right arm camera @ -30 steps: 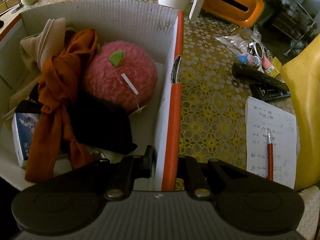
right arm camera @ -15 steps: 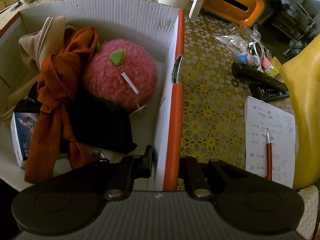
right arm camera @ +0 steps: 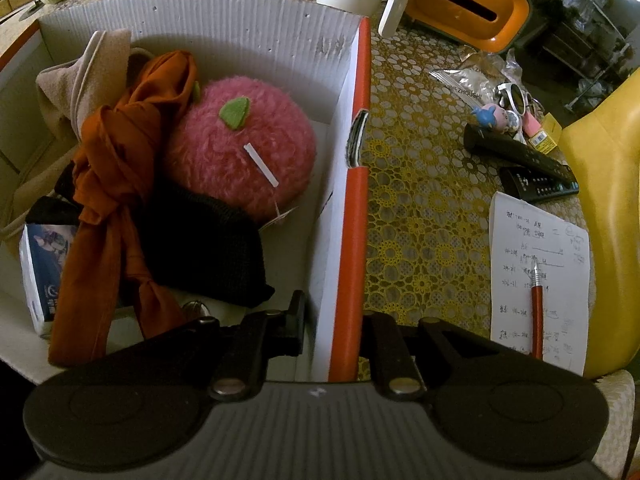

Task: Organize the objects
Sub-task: 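Move the left gripper back to the tissue and grasp the black cable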

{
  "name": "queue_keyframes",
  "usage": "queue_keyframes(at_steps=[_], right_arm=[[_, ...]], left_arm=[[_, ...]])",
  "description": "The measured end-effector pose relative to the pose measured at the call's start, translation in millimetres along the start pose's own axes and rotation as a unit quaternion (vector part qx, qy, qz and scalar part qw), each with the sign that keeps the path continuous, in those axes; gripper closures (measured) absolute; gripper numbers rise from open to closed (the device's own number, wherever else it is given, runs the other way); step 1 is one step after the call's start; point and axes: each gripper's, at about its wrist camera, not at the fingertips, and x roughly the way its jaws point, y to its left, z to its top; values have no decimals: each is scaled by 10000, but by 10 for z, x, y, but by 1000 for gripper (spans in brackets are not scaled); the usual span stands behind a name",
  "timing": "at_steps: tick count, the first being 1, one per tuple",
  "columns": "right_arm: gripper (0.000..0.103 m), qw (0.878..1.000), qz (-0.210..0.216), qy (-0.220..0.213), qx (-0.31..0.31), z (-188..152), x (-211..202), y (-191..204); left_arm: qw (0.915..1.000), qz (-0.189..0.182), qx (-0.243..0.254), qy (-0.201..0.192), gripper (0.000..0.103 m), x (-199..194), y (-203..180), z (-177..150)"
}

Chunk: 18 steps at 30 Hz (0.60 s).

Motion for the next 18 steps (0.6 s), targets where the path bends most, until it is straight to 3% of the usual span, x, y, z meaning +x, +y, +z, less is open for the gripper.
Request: queue_keyframes(at_steps=[6,9,18], right_arm=[[88,10000,-11,0,-3,-1,3,0],[88,10000,-27,-4,-2,-14,1,-11],[88,10000,-91,-24,31,-48,-7,-52]], left_arm=[[9997,187,-163,84,91,10,12,23],[9994,277,-212,83,97,-11,6,22],[9985,395,-222,-315,100,-502,-165,28]])
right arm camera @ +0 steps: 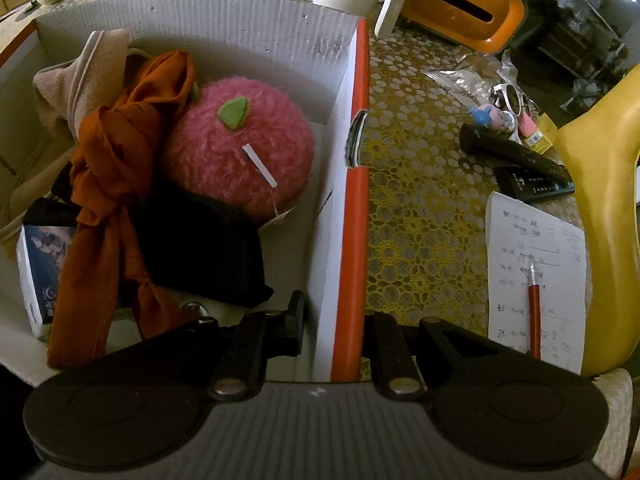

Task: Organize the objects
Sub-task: 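Move the left gripper back to the tissue and grasp the black cable, then carry the black cable into the shoebox and release it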

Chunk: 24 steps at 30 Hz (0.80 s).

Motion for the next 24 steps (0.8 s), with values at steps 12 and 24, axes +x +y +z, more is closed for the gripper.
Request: queue_keyframes(at_steps=[12,24], right_arm=[[88,9999,-30,-74,76,-22,-15,-20],[88,9999,-24,-124,74,-53,-34,-29]], left_arm=[[9972,-275,301,-626,100,-956,-418,-26],[9849,-967,1057,-972,100,-1465,-1289,-150]])
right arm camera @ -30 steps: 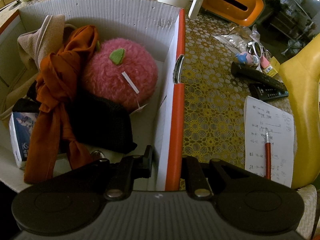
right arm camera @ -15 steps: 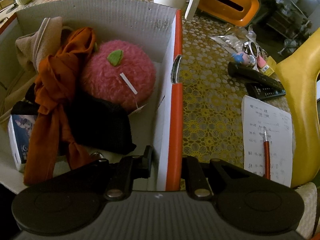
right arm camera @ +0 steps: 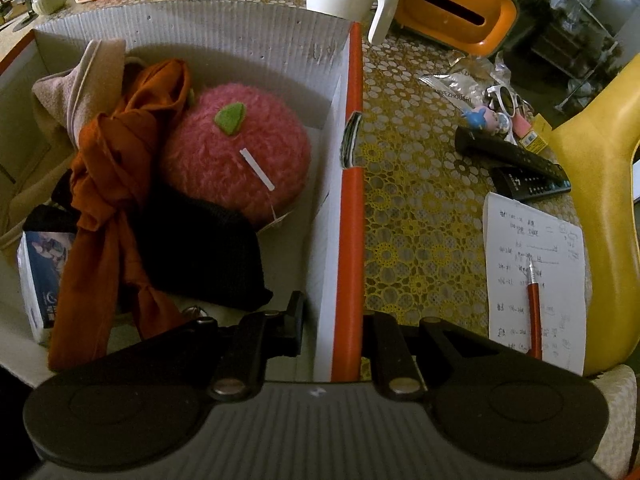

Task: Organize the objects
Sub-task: 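Carry the black cable into the shoebox and release it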

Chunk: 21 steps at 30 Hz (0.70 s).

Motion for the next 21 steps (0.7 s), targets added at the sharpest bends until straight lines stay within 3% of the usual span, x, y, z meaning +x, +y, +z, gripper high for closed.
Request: queue_keyframes(at_steps=[7,21], right_arm=[[88,10000,-6,2,-9,-22,-8,9],[88,10000,-11,15,-16,13,17,32]], left_arm=[[9987,-388,317,97,100,182,-493,-68],[9899,-522,780,1058,100,857,-945,-438]])
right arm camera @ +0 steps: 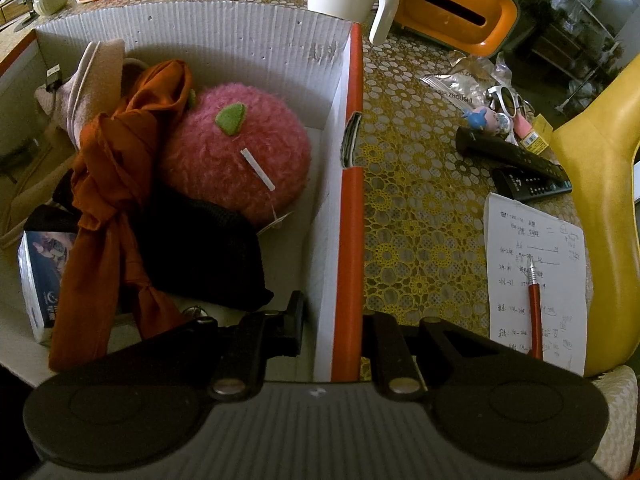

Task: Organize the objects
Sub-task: 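Carry the black cable into the shoebox and release it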

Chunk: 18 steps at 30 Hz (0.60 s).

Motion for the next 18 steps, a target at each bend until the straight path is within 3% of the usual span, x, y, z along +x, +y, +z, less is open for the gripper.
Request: queue_keyframes(at_steps=[10,18], right_arm=[[88,10000,-8,9,-5,-15,8,-12],[88,10000,-6,8,-5,3,13,7]], left_arm=[[9978,122,-17,648,100,311,40,21],[9988,-86,12,481,80,169,52,33]])
